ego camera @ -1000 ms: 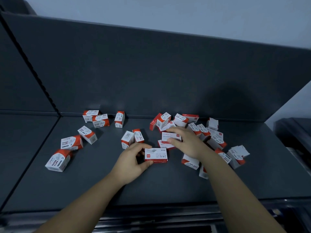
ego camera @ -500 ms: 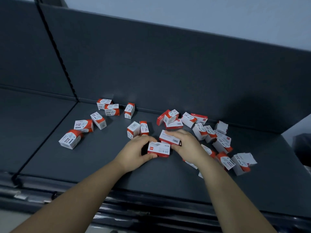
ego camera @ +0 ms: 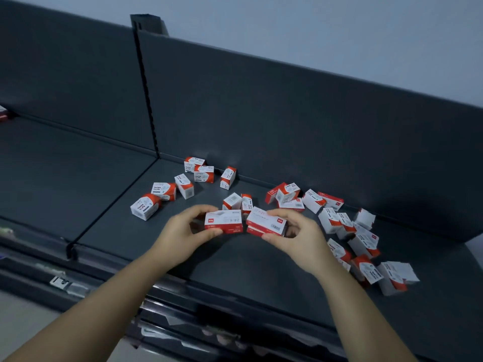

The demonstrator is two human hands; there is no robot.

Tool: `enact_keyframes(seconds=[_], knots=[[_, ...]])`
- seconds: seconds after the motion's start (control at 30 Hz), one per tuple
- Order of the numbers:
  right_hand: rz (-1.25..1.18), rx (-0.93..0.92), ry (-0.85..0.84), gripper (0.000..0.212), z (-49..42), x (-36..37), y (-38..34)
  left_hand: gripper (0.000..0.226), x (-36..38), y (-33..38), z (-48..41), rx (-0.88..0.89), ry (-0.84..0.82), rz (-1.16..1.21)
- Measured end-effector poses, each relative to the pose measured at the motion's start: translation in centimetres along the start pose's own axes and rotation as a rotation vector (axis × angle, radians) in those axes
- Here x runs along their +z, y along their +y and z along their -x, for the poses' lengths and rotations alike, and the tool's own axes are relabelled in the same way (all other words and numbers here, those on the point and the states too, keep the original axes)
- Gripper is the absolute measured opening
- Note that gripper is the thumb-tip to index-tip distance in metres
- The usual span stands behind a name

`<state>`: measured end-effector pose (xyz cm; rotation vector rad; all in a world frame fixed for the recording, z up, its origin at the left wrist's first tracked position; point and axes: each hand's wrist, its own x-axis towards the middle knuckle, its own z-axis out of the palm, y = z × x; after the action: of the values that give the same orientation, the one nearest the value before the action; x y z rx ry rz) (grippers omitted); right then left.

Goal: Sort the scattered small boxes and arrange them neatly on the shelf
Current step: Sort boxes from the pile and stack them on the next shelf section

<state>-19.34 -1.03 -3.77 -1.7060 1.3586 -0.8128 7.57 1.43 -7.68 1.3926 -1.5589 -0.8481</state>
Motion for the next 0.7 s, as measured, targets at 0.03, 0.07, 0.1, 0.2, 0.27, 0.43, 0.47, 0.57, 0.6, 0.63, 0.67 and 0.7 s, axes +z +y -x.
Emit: enact_keyframes(seconds=[0.03, 0.07, 0.1, 0.2, 0.27, 0.43, 0.47, 0.57, 0.6, 0.63, 0.67, 0.7], knots=[[0.003, -0.019, -0.012, 0.044, 0.3, 0.8, -0.4, 0.04, -1.0, 0.1, 0.2, -0.011, 0.006, 0.019], [0.004, -0.03, -0.017, 0.046, 0.4, 1.8, -0.9, 0.039, -2.0, -0.1, 0.4, -0.02, 0.019, 0.032], [0.008, -0.034, -0.016, 0.048, 0.5, 2.7, -1.3, 0.039, -3.0, -0.4, 0.6, -0.025, 0.032, 0.039], [-0.022, -0.033, 0.016, 0.049, 0.5, 5.6, -3.0, 0.04, -6.4, -1.3, 1.6, -0.045, 0.067, 0.034], [-0.052, -0.042, 0.04, 0.048, 0.5, 7.8, -4.4, 0.04, -9.0, -2.0, 2.4, -0.049, 0.083, 0.036], [-0.077, -0.081, 0.038, 0.043, 0.6, 14.5, -9.0, 0.038, -16.6, -3.4, 4.8, -0.043, 0.114, -0.006], [-0.083, -0.093, 0.051, 0.043, 0.5, 16.1, -9.9, 0.037, -18.3, -3.9, 5.3, -0.047, 0.123, -0.014], [-0.138, -0.128, 0.101, 0.044, 0.3, 21.2, -12.6, 0.038, -23.7, -5.6, 7.1, -0.056, 0.121, -0.065], [-0.16, -0.143, 0.106, 0.044, 0.3, 22.9, -13.5, 0.038, -25.4, -6.2, 7.6, -0.052, 0.12, -0.082], [-0.176, -0.161, 0.108, 0.044, 0.4, 24.5, -14.4, 0.039, -27.1, -6.7, 8.2, -0.049, 0.122, -0.102], [-0.188, -0.176, 0.107, 0.044, 0.4, 26.0, -15.2, 0.039, -28.7, -7.1, 8.7, -0.05, 0.13, -0.117], [-0.19, -0.185, 0.102, 0.043, 0.4, 27.3, -15.9, 0.04, -30.1, -7.4, 9.1, -0.051, 0.146, -0.128]])
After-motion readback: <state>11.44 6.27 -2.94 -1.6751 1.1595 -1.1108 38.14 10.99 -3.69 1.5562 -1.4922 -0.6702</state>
